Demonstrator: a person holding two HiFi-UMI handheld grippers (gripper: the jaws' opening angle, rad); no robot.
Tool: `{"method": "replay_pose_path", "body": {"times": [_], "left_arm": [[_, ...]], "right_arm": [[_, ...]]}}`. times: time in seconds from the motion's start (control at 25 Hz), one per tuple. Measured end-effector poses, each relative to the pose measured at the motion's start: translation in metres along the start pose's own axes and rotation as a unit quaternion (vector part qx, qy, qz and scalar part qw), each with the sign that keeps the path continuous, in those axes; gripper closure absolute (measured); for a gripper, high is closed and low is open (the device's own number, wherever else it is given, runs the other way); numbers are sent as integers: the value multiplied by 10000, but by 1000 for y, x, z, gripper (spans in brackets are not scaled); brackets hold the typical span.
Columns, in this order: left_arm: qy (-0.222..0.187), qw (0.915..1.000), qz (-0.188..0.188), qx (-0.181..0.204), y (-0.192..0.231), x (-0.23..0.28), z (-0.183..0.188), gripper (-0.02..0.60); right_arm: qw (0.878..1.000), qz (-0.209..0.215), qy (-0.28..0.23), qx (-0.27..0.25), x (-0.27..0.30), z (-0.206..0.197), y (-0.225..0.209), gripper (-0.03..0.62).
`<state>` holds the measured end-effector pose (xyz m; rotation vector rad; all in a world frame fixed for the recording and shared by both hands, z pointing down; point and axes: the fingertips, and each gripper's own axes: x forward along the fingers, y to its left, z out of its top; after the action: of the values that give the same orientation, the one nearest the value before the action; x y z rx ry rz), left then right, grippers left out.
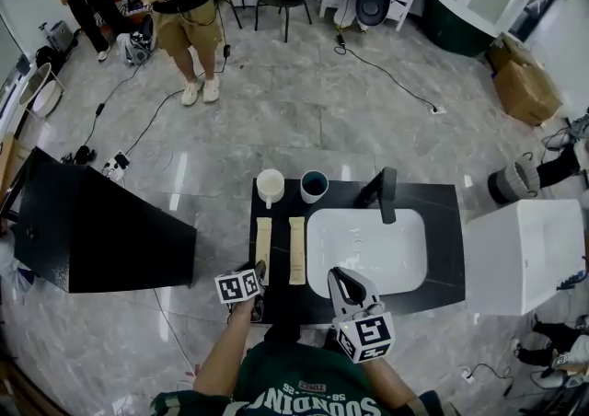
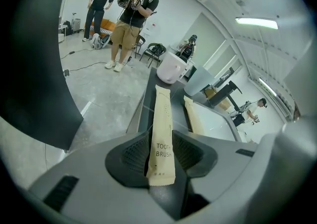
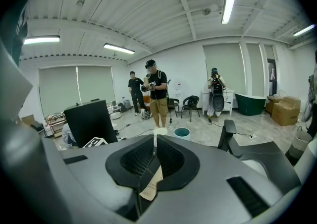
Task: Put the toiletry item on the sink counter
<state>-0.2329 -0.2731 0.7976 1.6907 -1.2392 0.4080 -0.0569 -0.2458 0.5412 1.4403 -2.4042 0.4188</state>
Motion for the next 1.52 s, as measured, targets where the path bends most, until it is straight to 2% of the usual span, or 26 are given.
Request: {"method": "replay_pose_path", "body": {"times": [0.12, 0.28, 0.4, 0.52, 0.64, 0.72, 0.84, 1.08, 1.52], "left_arm": [[-139, 9997, -28, 212, -3, -9, 5, 440], [-517, 9965, -195, 630, -21, -26, 18, 444], [-886, 9910, -210, 984, -38, -44, 30, 515], [-1369, 9800, -98, 1441, -59, -65, 42, 564], [-1732, 9649, 34, 1975, -84, -82, 49, 571], [-1837, 9585, -33, 2182, -105, -91, 47, 571], [-1970, 9531, -286, 2280, -135, -102, 42, 571], [-2169, 9454, -552, 2368, -186, -127, 37, 571], [-2314, 9283, -893, 2771, -249, -154, 17, 571]], "right_arm": [[10000, 12, -59, -30, -2, 2, 1, 545], [9998, 68, -157, -79, -5, 5, 3, 546], [9997, 44, -238, -84, -11, 8, 1, 546], [9995, 4, -304, -91, -22, 10, -4, 545], [9993, 14, -358, -124, -35, 12, -11, 545], [9992, 27, -377, -136, -46, 14, -16, 545], [9989, 54, -443, -170, -60, 16, -23, 545], [9980, 197, -540, -251, -88, 22, -31, 545], [9969, 327, -671, -249, -121, 18, -47, 546]]}}
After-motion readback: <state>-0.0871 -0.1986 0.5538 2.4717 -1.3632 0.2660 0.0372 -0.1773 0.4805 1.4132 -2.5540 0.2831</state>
